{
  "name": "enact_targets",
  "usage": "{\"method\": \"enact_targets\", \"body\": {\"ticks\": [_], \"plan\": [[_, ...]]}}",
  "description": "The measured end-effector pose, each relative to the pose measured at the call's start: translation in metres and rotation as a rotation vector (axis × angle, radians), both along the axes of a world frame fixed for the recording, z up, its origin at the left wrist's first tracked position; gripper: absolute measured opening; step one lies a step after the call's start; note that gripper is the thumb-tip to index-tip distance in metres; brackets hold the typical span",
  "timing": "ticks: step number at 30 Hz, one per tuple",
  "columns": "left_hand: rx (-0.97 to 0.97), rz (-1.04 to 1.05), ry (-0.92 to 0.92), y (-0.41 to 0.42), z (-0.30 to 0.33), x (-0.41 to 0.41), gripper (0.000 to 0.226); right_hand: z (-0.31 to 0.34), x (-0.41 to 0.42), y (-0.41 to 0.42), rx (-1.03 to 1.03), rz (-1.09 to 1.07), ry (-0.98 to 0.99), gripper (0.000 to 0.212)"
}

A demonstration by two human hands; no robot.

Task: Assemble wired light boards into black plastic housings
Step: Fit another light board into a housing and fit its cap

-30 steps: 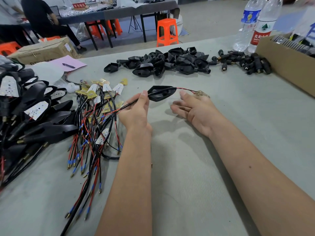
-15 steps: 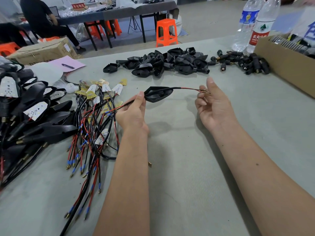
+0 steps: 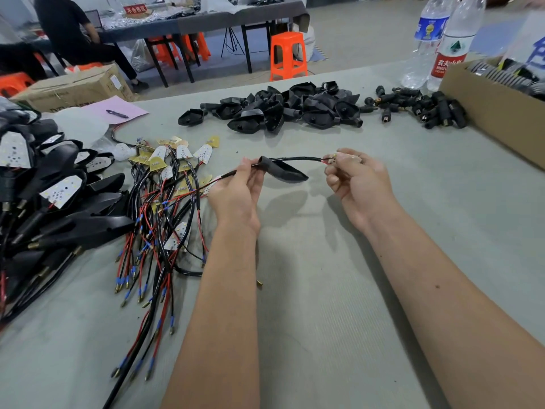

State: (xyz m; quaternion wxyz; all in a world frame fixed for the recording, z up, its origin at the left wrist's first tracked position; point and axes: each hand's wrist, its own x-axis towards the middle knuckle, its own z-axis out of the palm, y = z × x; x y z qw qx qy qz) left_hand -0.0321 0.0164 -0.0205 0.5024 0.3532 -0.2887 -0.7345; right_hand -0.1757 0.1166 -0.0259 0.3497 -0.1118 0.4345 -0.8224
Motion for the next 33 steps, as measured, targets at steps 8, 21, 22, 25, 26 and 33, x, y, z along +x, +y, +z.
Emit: {"method": "enact_targets", "body": {"ticks": [8, 21, 22, 25, 26, 33], "plan": [[-0.053, -0.116, -0.091, 0.001, -0.002, -0.001, 0.017, -0.006, -0.002, 0.001, 0.106, 0.008, 0.112, 0.006], [-0.112, -0.184, -0.121, 0.023, -0.003, -0.018, 0.018, -0.007, 0.011, -0.003, 0.222, -0.013, 0.354, 0.012], [-0.101, -0.17, -0.11, 0.022, -0.003, -0.017, 0.018, -0.006, 0.011, -0.004, 0.222, -0.019, 0.349, 0.008], [-0.094, -0.155, -0.09, 0.02, -0.004, -0.017, 0.017, -0.008, 0.011, -0.004, 0.248, -0.035, 0.374, 0.002], [-0.096, -0.161, -0.084, 0.021, -0.003, -0.017, 0.017, -0.008, 0.011, -0.004, 0.263, -0.045, 0.385, 0.003], [-0.133, -0.088, -0.144, 0.026, -0.005, -0.02, 0.027, -0.013, 0.012, -0.007, 0.319, -0.08, 0.449, 0.005]]}}
